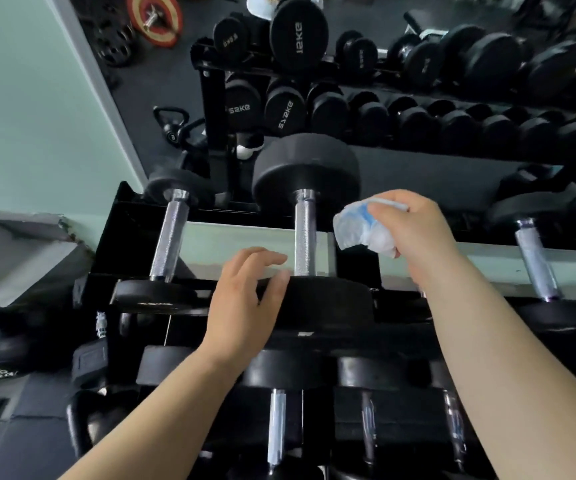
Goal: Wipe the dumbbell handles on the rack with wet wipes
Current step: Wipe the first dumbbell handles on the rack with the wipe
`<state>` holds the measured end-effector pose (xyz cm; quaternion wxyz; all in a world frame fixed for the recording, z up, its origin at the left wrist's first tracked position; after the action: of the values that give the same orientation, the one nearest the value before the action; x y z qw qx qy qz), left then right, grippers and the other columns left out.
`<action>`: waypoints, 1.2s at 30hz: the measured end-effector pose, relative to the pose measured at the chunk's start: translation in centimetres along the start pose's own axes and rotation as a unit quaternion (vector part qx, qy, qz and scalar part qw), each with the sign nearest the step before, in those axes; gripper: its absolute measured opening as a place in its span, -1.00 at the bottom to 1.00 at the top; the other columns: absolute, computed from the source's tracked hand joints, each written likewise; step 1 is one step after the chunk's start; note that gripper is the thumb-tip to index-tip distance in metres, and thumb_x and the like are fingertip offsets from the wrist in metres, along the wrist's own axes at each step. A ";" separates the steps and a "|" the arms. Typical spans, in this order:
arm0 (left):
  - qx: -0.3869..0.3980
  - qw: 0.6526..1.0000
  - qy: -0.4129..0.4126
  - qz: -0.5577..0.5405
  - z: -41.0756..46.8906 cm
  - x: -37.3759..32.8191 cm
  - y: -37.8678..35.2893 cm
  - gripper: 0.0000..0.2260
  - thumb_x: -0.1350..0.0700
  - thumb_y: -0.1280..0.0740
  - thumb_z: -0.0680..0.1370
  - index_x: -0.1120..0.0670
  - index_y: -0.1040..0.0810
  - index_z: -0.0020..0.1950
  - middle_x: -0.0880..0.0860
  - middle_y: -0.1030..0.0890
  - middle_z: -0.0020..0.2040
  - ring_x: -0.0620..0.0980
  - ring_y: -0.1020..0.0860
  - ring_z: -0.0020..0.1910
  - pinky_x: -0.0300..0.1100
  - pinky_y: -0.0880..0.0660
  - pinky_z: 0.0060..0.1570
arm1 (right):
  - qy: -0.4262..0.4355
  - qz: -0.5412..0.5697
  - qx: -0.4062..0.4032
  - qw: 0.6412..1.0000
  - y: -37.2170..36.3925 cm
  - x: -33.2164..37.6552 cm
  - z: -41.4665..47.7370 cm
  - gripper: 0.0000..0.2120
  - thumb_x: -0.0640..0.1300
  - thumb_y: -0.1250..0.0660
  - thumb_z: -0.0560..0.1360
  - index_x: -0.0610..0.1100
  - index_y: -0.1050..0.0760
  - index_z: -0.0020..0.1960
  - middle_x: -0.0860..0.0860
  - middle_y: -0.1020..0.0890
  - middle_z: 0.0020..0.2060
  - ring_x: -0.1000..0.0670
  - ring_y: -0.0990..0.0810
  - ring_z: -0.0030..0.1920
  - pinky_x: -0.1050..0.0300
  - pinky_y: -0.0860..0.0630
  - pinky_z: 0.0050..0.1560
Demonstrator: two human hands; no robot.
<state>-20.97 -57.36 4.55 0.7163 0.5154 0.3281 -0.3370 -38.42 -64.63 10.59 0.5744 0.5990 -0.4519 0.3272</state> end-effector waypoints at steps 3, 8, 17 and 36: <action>-0.028 0.999 0.016 -0.008 0.2 -0.7 -2.2 -0.96 0.05 -0.28 0.49 -0.03 -0.51 -0.09 -0.28 -0.43 -0.09 -0.29 -0.39 -0.03 -0.64 -0.23 -0.03 | -0.003 -0.006 0.029 1.000 0.2 -2.2 1.8 -0.80 -0.23 -0.21 0.48 -0.02 -0.48 -0.27 0.08 -0.48 -0.38 0.15 -0.41 -0.41 0.46 -0.27 -0.59; -0.084 0.995 0.043 -0.020 0.2 -0.2 -2.5 -0.84 0.08 -0.25 0.42 -0.19 -0.38 -0.29 -0.21 -0.47 -0.25 -0.38 -0.44 -0.15 -0.58 -0.30 -0.12 | 0.095 0.004 0.002 0.995 -2.2 -3.1 4.4 -0.88 -0.25 -0.25 0.46 -0.15 -0.55 -0.16 0.13 -0.50 -0.33 0.27 -0.47 -0.38 0.53 -0.32 -0.42; -0.076 0.996 0.026 -0.024 0.3 0.6 -2.4 -0.86 -0.01 -0.19 0.41 -0.02 -0.44 -0.31 -0.16 -0.50 -0.34 -0.22 -0.45 -0.23 -0.52 -0.33 -0.17 | 0.257 -0.159 0.079 0.950 -7.4 -4.7 7.3 -0.83 -0.31 -0.29 0.45 -0.29 -0.59 0.00 -0.14 -0.53 0.00 0.08 -0.42 -0.10 0.34 -0.32 -0.22; -0.056 0.998 -0.025 -0.017 0.3 1.1 -2.5 -0.95 0.07 -0.19 0.45 -0.04 -0.41 -0.22 -0.08 -0.48 -0.21 -0.26 -0.43 -0.22 -0.49 -0.35 -0.14 | 0.117 -0.069 0.163 0.977 -6.9 -6.0 7.0 -0.79 -0.23 -0.26 0.50 -0.12 -0.58 0.09 0.20 -0.43 -0.21 0.19 -0.41 -0.24 0.54 -0.35 -0.21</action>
<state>-22.42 -58.44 2.47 0.7461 0.4605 0.3372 -0.3429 -35.23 -71.02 1.52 0.5393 0.6718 -0.2796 0.4238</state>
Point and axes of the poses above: each hand's wrist, its own z-axis towards the middle knuckle, its own y-axis out of the back of the hand, x = y × z, the point moved 3 cm from there along z, towards the middle knuckle
